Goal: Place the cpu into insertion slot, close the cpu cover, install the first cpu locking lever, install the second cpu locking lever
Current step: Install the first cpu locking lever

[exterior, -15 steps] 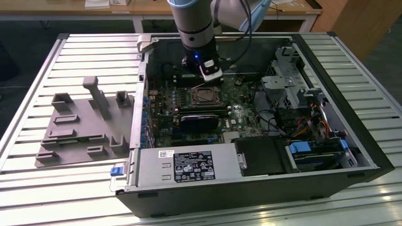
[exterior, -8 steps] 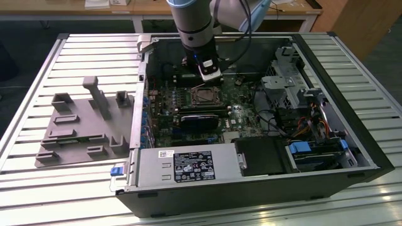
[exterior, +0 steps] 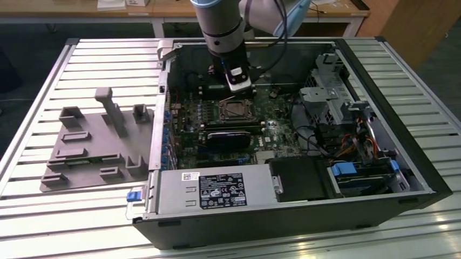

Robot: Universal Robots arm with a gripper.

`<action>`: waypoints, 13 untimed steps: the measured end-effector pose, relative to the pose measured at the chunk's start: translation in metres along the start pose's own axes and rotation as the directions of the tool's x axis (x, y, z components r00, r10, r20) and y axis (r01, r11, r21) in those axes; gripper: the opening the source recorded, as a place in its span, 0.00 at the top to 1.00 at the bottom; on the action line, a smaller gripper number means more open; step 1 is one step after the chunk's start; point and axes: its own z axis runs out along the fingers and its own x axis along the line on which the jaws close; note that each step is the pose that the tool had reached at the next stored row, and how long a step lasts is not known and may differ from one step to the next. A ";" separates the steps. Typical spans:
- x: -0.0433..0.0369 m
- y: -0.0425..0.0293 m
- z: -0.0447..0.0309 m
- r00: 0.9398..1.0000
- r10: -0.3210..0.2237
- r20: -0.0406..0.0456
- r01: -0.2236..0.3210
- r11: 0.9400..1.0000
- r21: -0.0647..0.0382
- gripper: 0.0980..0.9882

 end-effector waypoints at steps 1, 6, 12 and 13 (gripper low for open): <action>0.0005 -0.0001 0.0001 1.000 0.006 0.002 -0.006 1.000 0.002 1.00; 0.0029 0.0000 0.0010 1.000 0.030 0.010 -0.030 1.000 0.007 1.00; 0.0037 -0.0001 0.0035 0.999 0.043 0.018 -0.043 0.999 0.015 1.00; 0.0038 0.0001 0.0039 0.999 0.044 0.019 -0.044 0.999 0.016 1.00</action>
